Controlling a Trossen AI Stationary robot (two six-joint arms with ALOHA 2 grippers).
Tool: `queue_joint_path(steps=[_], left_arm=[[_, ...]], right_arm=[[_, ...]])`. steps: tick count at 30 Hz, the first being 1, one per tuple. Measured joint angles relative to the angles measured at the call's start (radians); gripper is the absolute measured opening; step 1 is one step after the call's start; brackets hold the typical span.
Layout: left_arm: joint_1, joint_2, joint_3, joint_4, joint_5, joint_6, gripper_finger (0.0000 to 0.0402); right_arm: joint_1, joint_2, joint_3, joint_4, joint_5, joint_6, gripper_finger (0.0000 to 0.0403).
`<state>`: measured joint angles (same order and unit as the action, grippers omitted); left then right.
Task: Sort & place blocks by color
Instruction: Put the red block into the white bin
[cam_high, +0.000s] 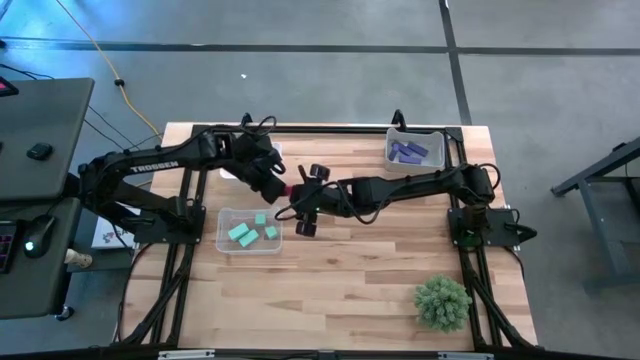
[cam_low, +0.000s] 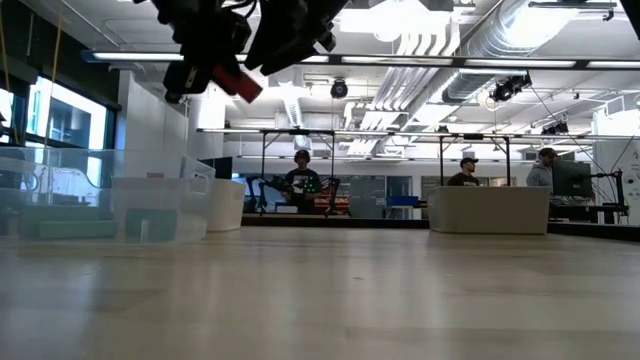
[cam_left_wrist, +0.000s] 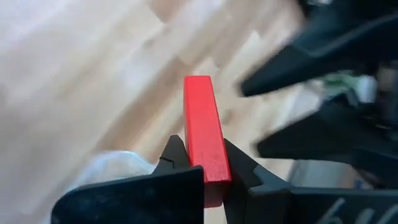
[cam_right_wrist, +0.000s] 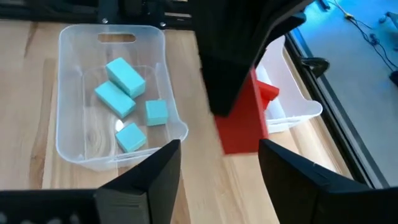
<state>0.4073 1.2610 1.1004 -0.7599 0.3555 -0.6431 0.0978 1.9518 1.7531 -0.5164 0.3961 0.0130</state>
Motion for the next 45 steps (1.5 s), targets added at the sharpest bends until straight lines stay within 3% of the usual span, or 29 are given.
queue_joint_path(steps=[13, 19, 23, 30, 36, 45], left_arm=[[0.165, 0.000, 0.000, -0.154, -0.449, 0.296, 0.0000], [0.261, -0.001, -0.024, -0.161, -0.546, 0.402, 0.0000], [0.314, 0.007, -0.070, -0.153, -0.539, 0.420, 0.0000], [0.361, 0.011, -0.158, -0.077, -0.434, 0.448, 0.0000], [0.381, 0.019, -0.189, -0.052, -0.434, 0.474, 0.0000], [0.394, 0.131, -0.190, -0.050, -0.442, 0.490, 0.0000]], right_arm=[[-0.002, 0.000, 0.000, -0.003, 0.024, 0.155, 0.0206], [-0.008, 0.000, 0.000, -0.001, 0.078, 0.234, 0.0206], [-0.016, 0.000, 0.000, 0.009, 0.099, 0.291, 0.0206], [-0.033, 0.000, 0.000, 0.013, 0.110, 0.355, 0.0206], [-0.050, 0.000, 0.001, 0.013, 0.110, 0.399, 0.0206], [-0.053, 0.000, 0.001, 0.013, 0.110, 0.417, 0.0206]])
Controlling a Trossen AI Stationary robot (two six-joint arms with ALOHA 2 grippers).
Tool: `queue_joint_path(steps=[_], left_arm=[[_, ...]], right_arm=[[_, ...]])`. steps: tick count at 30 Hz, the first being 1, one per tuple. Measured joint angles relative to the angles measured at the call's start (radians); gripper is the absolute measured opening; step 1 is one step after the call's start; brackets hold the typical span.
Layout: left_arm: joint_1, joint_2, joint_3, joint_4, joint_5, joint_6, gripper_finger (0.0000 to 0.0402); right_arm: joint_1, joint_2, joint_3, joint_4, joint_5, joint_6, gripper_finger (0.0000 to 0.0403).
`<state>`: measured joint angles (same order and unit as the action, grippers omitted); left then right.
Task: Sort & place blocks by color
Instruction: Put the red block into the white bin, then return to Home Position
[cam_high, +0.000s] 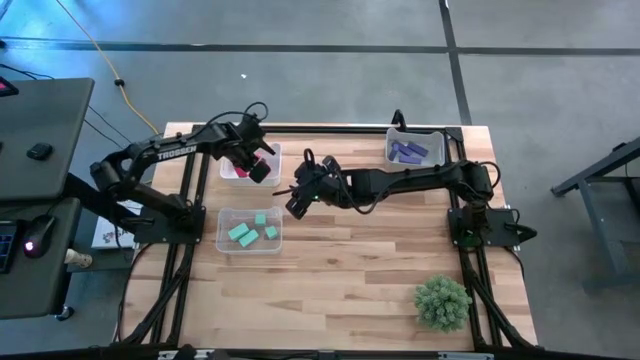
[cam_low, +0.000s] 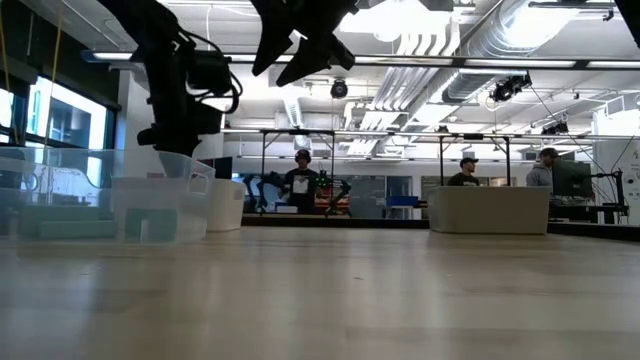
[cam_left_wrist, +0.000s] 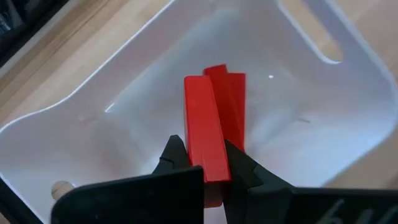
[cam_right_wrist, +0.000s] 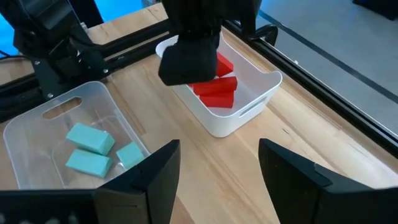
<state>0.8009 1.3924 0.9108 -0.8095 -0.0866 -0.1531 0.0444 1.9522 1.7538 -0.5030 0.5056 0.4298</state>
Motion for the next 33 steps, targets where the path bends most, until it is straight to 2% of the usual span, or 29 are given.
queue_joint_path(steps=[10, 15, 21, 25, 28, 33], left_arm=[[-0.001, 0.037, 0.000, 0.000, -0.033, 0.029, 0.0006], [-0.001, 0.037, 0.000, 0.000, -0.033, 0.113, 0.0034], [-0.001, 0.037, 0.014, -0.002, -0.030, 0.101, 0.0072], [-0.005, 0.012, 0.050, -0.002, -0.029, 0.130, 0.0081], [-0.012, -0.031, 0.085, -0.001, -0.008, 0.130, 0.0080], [-0.033, -0.131, 0.122, 0.035, 0.102, 0.121, 0.0080]], right_arm=[[0.002, 0.000, 0.000, 0.000, -0.002, 0.019, 0.0206], [0.002, 0.000, 0.000, 0.000, -0.002, 0.018, 0.0206], [0.002, 0.000, 0.000, 0.000, -0.004, 0.015, 0.0206], [0.002, 0.000, 0.000, 0.000, -0.004, -0.013, 0.0206], [0.001, -0.003, 0.000, -0.001, -0.004, -0.045, 0.0206], [-0.016, -0.030, 0.001, -0.013, -0.037, -0.099, 0.0206]])
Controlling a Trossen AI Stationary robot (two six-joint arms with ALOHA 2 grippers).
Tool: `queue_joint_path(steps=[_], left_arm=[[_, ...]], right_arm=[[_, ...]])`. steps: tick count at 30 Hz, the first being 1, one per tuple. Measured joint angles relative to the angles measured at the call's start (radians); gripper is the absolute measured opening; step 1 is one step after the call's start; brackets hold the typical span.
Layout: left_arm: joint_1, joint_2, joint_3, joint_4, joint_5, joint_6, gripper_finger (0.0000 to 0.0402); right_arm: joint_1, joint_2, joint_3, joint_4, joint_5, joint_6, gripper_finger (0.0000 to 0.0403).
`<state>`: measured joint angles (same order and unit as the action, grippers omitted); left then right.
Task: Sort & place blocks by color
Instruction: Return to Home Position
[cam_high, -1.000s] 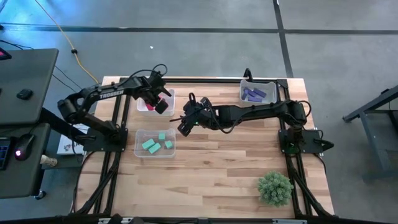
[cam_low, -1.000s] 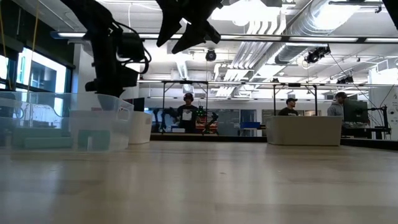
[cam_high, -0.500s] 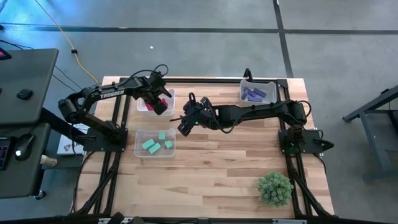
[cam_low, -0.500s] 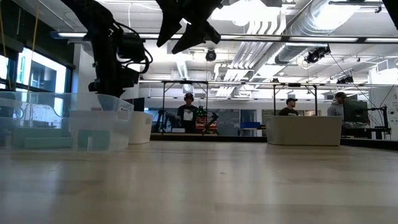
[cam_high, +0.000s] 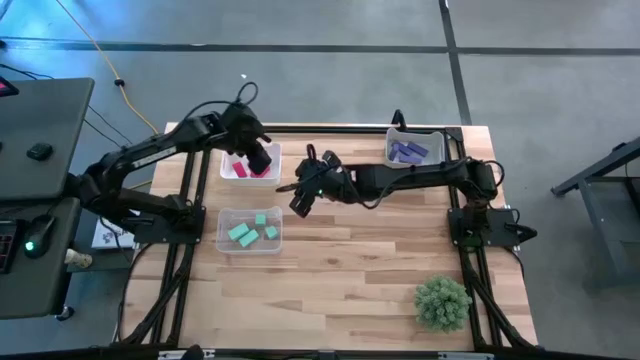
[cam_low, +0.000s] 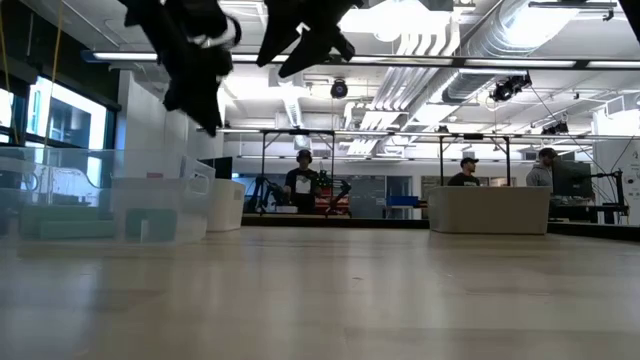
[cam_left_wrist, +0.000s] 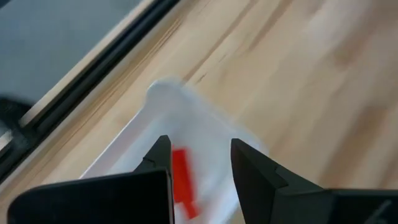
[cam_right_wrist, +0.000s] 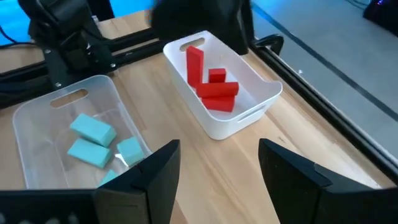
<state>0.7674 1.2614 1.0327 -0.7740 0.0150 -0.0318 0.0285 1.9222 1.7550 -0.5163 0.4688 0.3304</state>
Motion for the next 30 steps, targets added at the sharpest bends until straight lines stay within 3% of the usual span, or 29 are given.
queue_joint_path(steps=[7, 12, 20, 30], left_arm=[[-0.059, -0.156, 0.001, 0.079, 0.129, -0.085, 0.0079], [-0.142, -0.258, -0.024, 0.157, 0.132, -0.150, 0.0078], [-0.278, -0.468, -0.197, 0.324, 0.122, -0.274, 0.0078], [-0.390, -0.752, -0.342, 0.464, 0.107, -0.327, 0.0078]], right_arm=[[-0.048, -0.043, 0.000, -0.067, -0.058, -0.078, 0.0206], [-0.075, -0.087, 0.000, -0.143, -0.078, -0.180, 0.0206], [-0.124, -0.188, -0.001, -0.232, -0.112, -0.304, 0.0206], [-0.183, -0.303, -0.003, -0.501, -0.112, -0.343, 0.0206]])
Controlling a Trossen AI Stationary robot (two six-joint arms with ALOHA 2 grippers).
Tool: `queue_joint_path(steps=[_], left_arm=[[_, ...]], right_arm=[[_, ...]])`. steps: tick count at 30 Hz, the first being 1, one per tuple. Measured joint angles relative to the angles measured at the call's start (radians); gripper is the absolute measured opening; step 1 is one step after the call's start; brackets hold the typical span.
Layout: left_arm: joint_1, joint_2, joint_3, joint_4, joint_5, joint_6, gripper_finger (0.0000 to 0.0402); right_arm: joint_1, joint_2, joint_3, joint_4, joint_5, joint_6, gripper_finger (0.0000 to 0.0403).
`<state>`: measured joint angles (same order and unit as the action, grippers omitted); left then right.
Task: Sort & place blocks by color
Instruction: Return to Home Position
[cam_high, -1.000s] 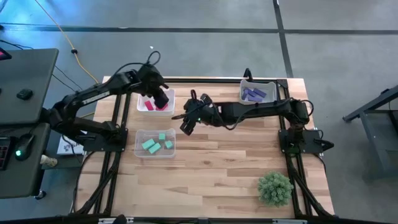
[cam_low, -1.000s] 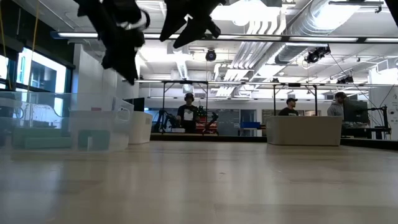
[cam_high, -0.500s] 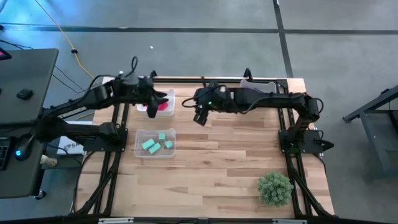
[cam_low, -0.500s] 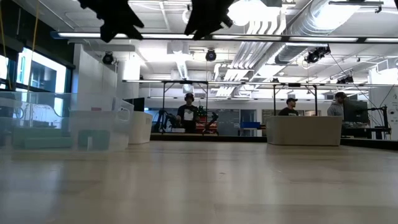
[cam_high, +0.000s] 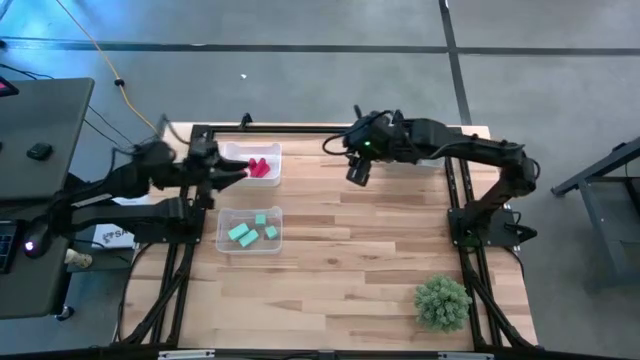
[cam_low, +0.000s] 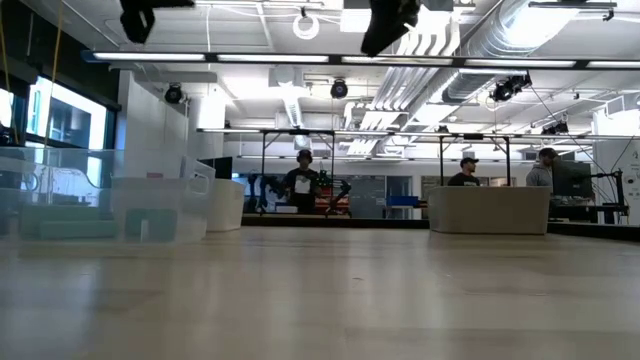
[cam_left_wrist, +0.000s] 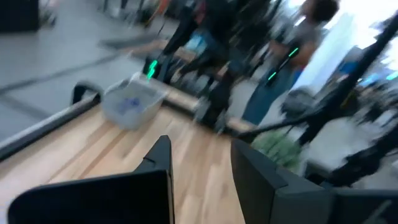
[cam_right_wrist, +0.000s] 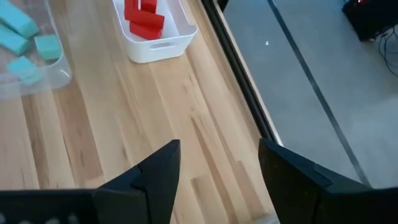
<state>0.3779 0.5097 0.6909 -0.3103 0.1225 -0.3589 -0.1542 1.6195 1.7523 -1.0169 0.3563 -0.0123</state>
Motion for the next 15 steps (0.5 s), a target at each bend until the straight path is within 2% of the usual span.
queue_joint_path(steps=[4, 11, 15], left_arm=[[-0.039, -0.103, 0.000, 0.031, -0.003, -0.006, 0.0080], [-0.093, -0.248, 0.000, -0.011, -0.060, 0.033, 0.0079], [-0.106, -0.305, -0.024, -0.016, -0.113, 0.068, 0.0081]], right_arm=[[-0.006, -0.076, -0.074, 0.028, -0.001, -0.024, 0.0206], [-0.009, -0.338, -0.434, 0.247, -0.045, 0.044, 0.0206], [-0.007, -0.486, -0.588, 0.333, -0.074, 0.121, 0.0206]])
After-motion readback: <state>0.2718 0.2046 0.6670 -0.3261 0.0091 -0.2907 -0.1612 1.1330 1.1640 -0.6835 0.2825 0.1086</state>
